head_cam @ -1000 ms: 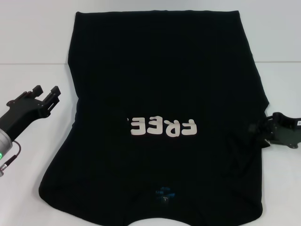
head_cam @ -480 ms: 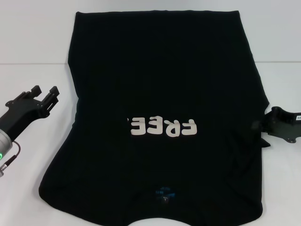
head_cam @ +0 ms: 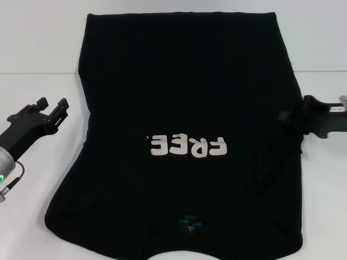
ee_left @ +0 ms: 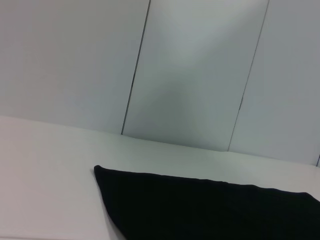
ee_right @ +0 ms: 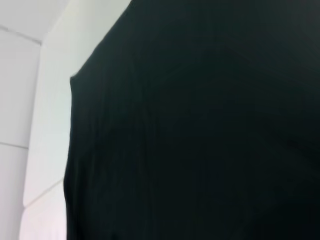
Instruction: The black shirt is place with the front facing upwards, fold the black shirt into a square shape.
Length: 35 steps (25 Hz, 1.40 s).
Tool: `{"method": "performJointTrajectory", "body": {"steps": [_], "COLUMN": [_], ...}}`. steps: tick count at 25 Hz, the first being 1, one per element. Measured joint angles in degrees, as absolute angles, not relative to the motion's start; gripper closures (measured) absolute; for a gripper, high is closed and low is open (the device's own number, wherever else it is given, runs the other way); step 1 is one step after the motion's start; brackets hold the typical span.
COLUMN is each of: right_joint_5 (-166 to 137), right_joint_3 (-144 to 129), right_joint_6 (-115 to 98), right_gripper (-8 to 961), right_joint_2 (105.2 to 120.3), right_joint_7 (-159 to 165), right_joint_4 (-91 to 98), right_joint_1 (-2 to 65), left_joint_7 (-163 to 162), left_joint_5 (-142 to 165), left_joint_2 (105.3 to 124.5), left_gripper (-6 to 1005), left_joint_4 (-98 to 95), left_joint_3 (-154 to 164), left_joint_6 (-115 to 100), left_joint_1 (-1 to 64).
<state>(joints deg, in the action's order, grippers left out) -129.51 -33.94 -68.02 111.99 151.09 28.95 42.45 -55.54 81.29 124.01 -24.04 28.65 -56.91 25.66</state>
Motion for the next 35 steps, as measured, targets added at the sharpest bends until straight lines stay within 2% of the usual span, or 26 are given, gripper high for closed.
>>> {"method": "performJointTrajectory", "body": {"steps": [12,23,28,35], "right_joint_5": [-129.65,-129.03,-126.48,-121.14], "right_joint_3": [-37.83,-37.19,-36.82,-36.89], "right_joint_6": [-62.98,-58.90,-58.45,-58.22], "right_gripper": [864,816,575,298], "right_joint_2": [113.60,113.71,113.73,113.65], "right_joint_7": [151.15,151.54,151.22,150.09], "right_joint_4": [24.39,24.34,24.36,24.86], "right_joint_1": [46.55,45.33,45.26,45.94], "left_joint_7": [-54.00,-53.46,-53.35,-53.21], "left_joint_5": [80.73,80.68,80.68,80.68], "left_joint_2": [124.01,124.01,124.01,124.01], "left_gripper": [459,460,460,460], "left_joint_4": [-23.22,-22.76,-22.25,-22.04], "left_joint_3": [28.65,28.65,28.82,28.97], "left_joint_6": [-56.05,-55.98,-55.98,-55.98], "left_joint_1": [25.66,25.67,25.76,25.79]}}
